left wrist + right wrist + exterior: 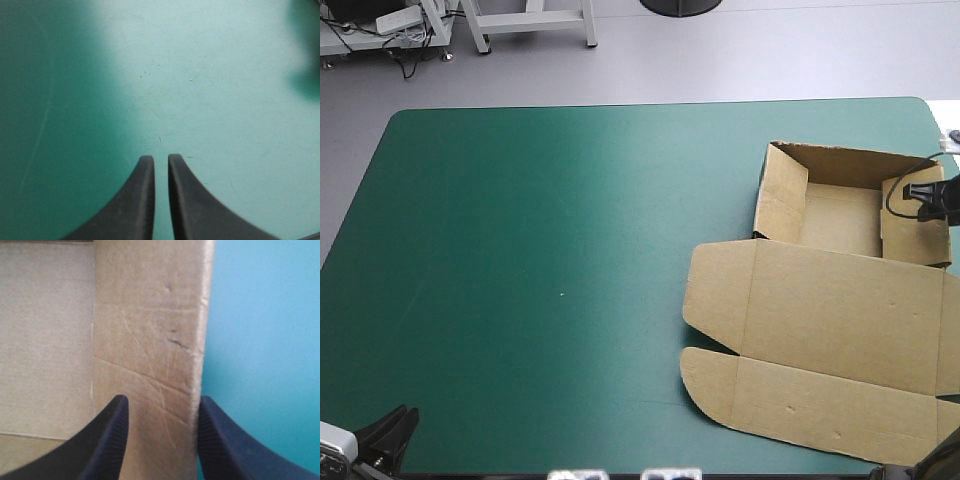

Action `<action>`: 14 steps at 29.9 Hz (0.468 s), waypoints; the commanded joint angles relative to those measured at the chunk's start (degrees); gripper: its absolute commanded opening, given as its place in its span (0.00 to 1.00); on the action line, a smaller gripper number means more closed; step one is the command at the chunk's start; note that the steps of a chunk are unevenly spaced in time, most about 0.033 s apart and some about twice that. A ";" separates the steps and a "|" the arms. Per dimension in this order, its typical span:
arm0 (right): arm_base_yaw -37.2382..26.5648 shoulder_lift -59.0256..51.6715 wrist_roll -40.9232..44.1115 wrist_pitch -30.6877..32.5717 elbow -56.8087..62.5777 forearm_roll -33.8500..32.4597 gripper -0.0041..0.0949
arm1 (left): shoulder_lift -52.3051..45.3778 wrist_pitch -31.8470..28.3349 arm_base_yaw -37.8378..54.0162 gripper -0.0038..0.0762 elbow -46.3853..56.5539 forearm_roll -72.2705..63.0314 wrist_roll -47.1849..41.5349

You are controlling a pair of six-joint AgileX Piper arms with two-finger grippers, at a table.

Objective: Fold the box

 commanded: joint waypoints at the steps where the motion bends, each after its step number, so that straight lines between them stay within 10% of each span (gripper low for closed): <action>1: -0.32 -3.28 0.09 3.18 -6.52 1.66 0.45 | 1.37 -3.22 -0.33 0.12 -1.08 -0.70 -0.30; 10: -0.32 -9.25 5.99 7.63 -15.58 0.41 0.45 | 1.37 -3.18 -0.33 0.12 -1.08 -0.01 0.18; 14: -0.32 -14.92 9.30 7.72 -15.29 -0.02 0.28 | 1.37 -3.05 -0.33 0.12 -1.08 0.66 0.18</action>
